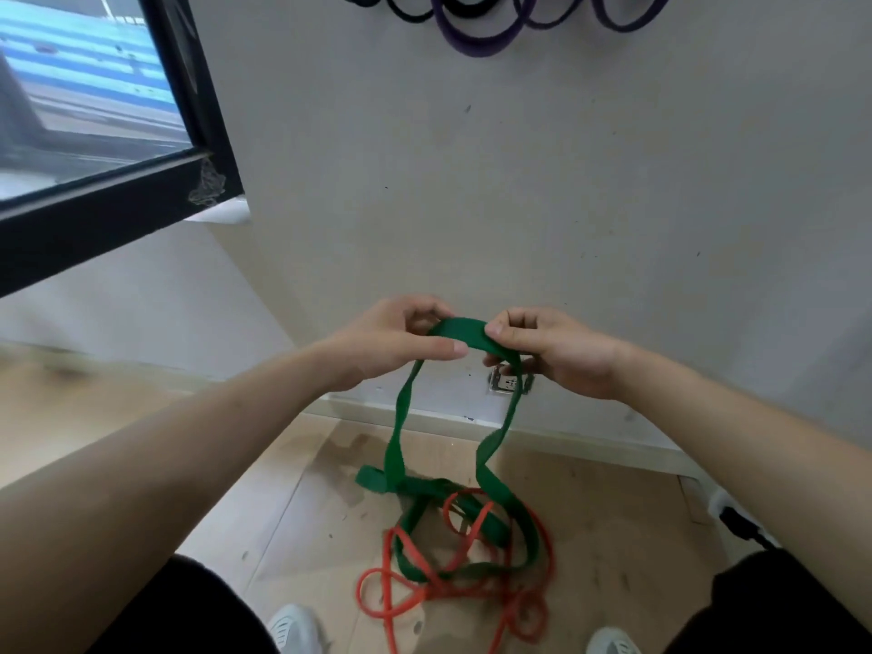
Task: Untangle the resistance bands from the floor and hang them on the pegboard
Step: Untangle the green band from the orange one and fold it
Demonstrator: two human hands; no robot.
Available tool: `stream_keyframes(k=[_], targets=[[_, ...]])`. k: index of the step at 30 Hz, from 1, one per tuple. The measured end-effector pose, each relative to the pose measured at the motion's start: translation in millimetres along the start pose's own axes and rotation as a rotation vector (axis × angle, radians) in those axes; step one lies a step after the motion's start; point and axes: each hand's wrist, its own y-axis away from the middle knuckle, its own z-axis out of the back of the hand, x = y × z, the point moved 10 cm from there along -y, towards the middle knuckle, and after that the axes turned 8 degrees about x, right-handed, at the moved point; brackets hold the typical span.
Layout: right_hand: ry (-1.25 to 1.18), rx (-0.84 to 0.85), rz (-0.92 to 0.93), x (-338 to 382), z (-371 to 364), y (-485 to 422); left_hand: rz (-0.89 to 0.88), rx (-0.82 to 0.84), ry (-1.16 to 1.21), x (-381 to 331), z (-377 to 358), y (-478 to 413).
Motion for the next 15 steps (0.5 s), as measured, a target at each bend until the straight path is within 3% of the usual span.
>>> stream_keyframes(k=[7,15], targets=[[0.004,0.039,0.026,8,-8,-1,-0.146,-0.109,-0.318,-34,15,11],[0.059,-0.039,0.102,12,-24,-17,-0.256,-0.26,-0.031,-50,26,17]])
